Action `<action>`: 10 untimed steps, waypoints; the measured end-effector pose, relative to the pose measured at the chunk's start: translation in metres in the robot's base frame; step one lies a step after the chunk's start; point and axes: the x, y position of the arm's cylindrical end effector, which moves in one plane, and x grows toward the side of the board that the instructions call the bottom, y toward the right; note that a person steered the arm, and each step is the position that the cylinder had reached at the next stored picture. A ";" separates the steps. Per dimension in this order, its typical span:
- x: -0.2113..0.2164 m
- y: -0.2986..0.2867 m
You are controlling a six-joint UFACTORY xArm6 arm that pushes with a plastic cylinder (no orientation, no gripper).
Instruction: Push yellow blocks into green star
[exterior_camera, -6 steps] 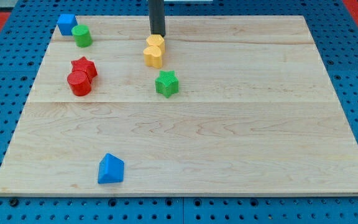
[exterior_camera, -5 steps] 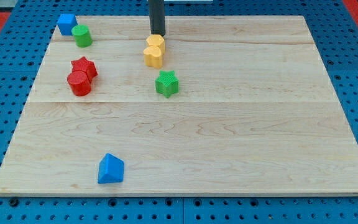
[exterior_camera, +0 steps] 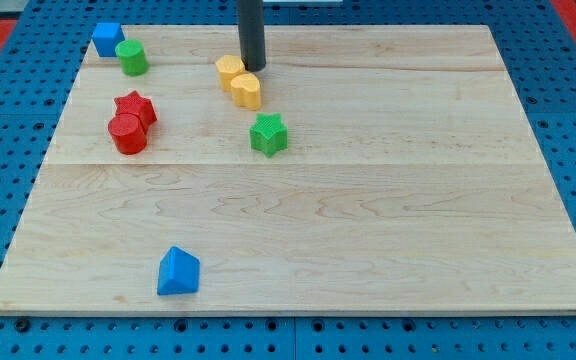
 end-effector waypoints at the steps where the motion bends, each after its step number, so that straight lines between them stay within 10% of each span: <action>1: -0.018 -0.002; 3: -0.055 -0.061; 10: 0.051 -0.048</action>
